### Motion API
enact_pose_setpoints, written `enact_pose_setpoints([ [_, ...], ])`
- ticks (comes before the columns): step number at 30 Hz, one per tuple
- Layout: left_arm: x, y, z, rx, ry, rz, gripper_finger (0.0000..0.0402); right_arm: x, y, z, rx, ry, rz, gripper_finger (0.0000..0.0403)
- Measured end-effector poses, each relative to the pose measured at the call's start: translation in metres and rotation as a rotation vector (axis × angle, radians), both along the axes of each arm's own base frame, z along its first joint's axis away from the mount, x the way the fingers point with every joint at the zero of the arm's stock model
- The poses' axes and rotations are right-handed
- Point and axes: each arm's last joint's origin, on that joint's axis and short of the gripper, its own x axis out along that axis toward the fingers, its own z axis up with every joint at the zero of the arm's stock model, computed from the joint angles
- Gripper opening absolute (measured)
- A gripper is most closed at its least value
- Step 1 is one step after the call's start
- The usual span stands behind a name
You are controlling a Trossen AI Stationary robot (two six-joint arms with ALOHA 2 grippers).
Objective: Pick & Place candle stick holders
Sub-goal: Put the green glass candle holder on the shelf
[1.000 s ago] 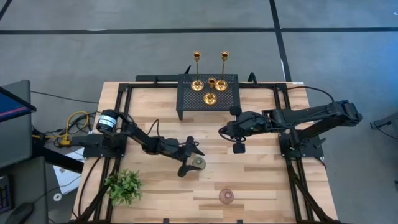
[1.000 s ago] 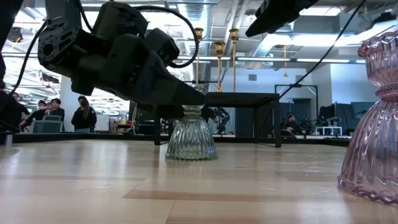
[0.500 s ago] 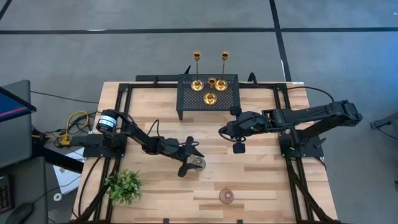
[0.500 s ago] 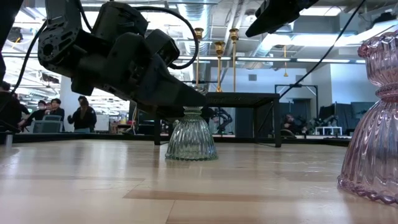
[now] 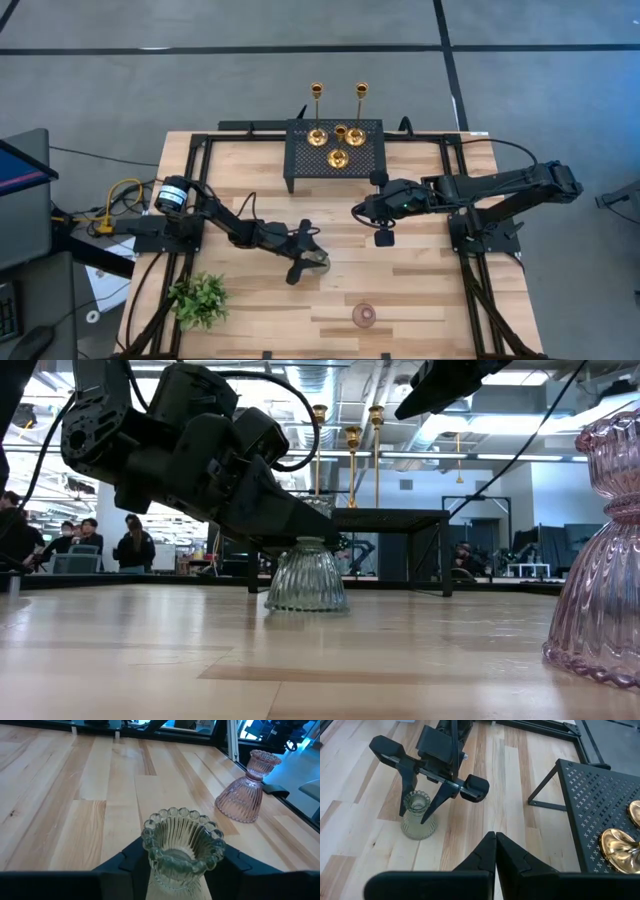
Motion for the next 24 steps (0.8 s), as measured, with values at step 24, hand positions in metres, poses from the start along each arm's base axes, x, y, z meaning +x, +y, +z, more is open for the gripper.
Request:
enact_pose_setpoints([
  [24,-0.017,0.025,0.044,-0.033,0.035,0.109,0.0141,-0.002,0.0,-0.002,-0.014,0.035,0.008,0.0],
])
